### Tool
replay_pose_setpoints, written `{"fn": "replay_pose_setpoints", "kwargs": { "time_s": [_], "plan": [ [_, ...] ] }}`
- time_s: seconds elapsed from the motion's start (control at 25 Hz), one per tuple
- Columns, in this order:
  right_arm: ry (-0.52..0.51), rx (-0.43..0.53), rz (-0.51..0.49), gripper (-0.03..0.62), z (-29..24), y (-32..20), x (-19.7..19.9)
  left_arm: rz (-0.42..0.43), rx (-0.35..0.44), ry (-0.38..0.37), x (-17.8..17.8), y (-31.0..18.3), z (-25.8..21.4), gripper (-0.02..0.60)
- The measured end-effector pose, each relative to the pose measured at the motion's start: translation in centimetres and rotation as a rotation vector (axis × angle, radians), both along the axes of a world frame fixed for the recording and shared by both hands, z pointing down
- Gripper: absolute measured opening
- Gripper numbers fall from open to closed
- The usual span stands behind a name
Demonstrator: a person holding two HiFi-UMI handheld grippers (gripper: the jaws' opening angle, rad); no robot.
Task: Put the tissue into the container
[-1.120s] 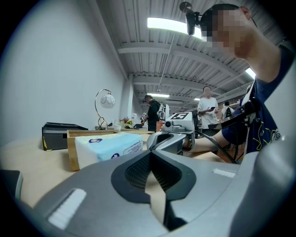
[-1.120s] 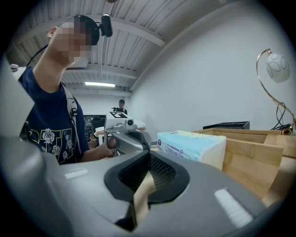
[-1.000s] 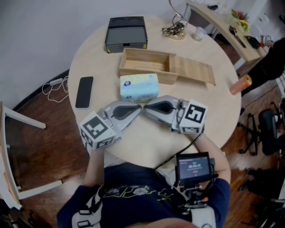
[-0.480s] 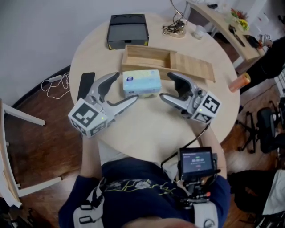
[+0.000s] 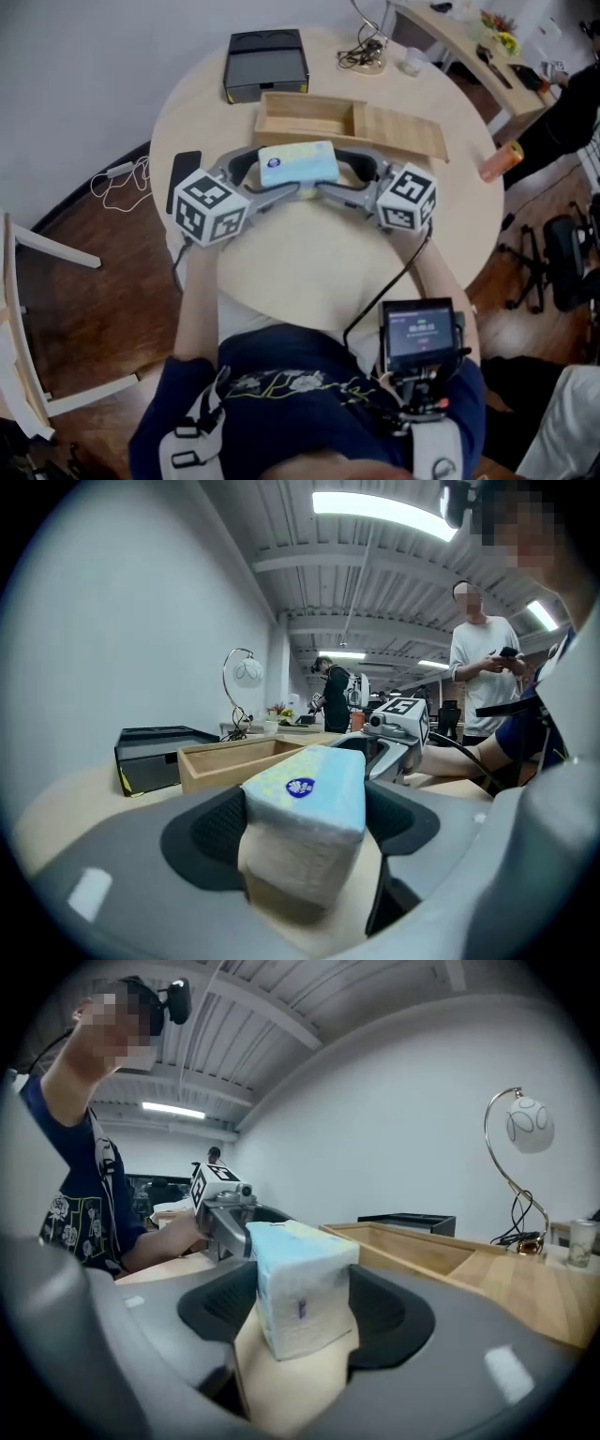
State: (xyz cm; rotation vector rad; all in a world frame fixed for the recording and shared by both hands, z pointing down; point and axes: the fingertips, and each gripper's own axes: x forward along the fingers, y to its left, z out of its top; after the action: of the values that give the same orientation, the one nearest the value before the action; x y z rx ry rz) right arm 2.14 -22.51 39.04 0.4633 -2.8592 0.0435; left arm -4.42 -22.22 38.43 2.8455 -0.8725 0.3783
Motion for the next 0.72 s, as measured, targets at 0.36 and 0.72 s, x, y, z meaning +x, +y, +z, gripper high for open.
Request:
{"fn": "replay_pose_setpoints", "kwargs": {
  "time_s": [0.36, 0.72],
  "plan": [
    [-0.066, 0.181, 0.116, 0.288, -9.2, -0.8, 1.3, 0.064, 0.162, -0.027, 1.0, -1.4, -9.2, 0.388],
    [0.036, -0.005, 0.276, 0.253, -7.8, -11.8, 1.1, 0.103, -0.004, -0.087, 1.2, -12.9, -8.6, 0.39]
  ]
}}
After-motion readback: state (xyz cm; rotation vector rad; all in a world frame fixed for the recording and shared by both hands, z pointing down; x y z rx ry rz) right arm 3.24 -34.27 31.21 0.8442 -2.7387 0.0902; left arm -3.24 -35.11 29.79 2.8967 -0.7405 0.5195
